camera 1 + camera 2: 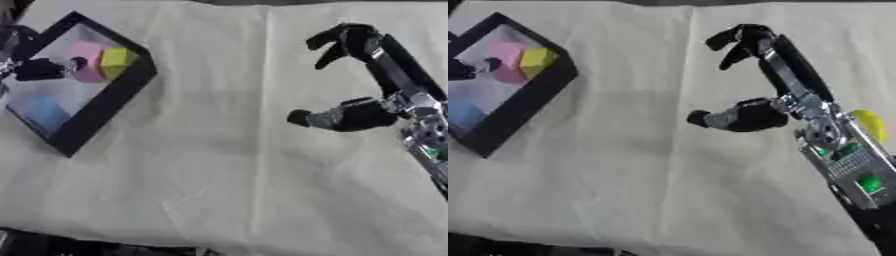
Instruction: Pick up the objects with one hand, pass them to the other hand, and then place them into the box on the other side of the table.
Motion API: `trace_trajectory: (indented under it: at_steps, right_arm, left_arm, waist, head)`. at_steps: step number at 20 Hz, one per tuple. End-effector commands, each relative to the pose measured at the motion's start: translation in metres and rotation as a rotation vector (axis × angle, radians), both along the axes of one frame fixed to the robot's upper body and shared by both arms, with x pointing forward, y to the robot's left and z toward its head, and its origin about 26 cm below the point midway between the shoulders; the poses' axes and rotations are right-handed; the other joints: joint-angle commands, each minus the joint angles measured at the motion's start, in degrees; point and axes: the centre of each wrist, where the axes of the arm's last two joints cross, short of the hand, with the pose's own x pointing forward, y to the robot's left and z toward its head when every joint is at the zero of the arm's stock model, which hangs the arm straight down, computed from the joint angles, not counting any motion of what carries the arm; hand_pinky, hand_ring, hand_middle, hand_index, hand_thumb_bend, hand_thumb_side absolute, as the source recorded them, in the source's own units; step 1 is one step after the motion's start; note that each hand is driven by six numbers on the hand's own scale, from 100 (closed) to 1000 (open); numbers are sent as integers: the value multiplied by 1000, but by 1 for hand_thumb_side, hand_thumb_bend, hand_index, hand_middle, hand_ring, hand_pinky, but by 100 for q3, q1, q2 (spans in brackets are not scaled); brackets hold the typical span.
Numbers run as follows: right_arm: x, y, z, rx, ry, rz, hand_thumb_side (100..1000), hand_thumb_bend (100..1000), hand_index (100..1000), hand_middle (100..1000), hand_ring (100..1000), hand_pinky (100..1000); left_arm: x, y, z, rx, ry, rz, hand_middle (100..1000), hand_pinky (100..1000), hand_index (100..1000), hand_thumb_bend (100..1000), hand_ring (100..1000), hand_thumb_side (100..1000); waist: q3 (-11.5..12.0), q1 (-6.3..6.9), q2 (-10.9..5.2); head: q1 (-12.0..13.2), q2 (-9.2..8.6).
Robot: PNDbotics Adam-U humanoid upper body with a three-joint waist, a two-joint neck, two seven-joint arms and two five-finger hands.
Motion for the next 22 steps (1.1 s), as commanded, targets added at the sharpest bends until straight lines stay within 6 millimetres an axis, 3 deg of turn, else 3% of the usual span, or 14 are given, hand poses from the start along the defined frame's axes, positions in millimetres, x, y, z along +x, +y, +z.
trace_trajectory:
  at_steps: [1,3,4,5,6,13,14,16,22]
  right_arm:
    - [-3,-2,10,3,-38,6,181,781,743,669,582,684]
    - [-2,-3,11,12,-48,2,182,782,743,669,582,684]
    - [-2,-4,13,17,-53,0,183,782,744,670,582,684]
    - [-2,-5,14,21,-57,-3,183,782,744,670,582,684]
    - [-1,-6,15,24,-61,-7,184,783,745,671,583,685]
    - [1,-18,27,57,-84,-52,181,780,746,674,583,682]
    - [1,-20,30,66,-84,-65,143,739,746,674,581,680]
    - [1,-26,33,82,-69,-91,109,703,748,678,585,678]
    - [0,-48,35,108,11,-177,126,721,751,680,583,677]
  left_arm:
    - [-5,7,20,11,-78,18,685,834,821,486,759,510]
    - [-10,2,28,-13,-134,7,670,826,811,393,746,485]
    - [-13,-1,32,-30,-172,-6,647,811,798,285,719,476]
    - [-16,-4,36,-51,-208,-17,647,811,798,285,719,476]
    - [-20,-7,41,-74,-248,-33,645,805,788,229,708,490]
    - [-46,-28,53,-237,-422,-167,609,795,749,130,667,504]
    - [-49,-30,53,-259,-437,-187,597,793,743,112,655,508]
    - [-55,-33,53,-301,-466,-217,588,793,743,100,646,511]
    - [-62,-37,48,-411,-513,-234,558,784,769,100,621,552]
  waist:
    - [-2,-65,-59]
    - [-2,-69,-63]
    - [-4,-72,-68]
    - [-6,-74,-70]
    - [-11,-78,-76]
    - [-95,-89,-103]
    - [-110,-88,-105]
    - [-133,-90,-106]
    - [-188,-93,-109]
  head:
    - [-84,33]
    - [-229,33]
    - [-324,33]
    - [-394,33]
    - [-475,33]
    - [-812,29]
    - [-835,25]
    - [-873,20]
    - [-953,20]
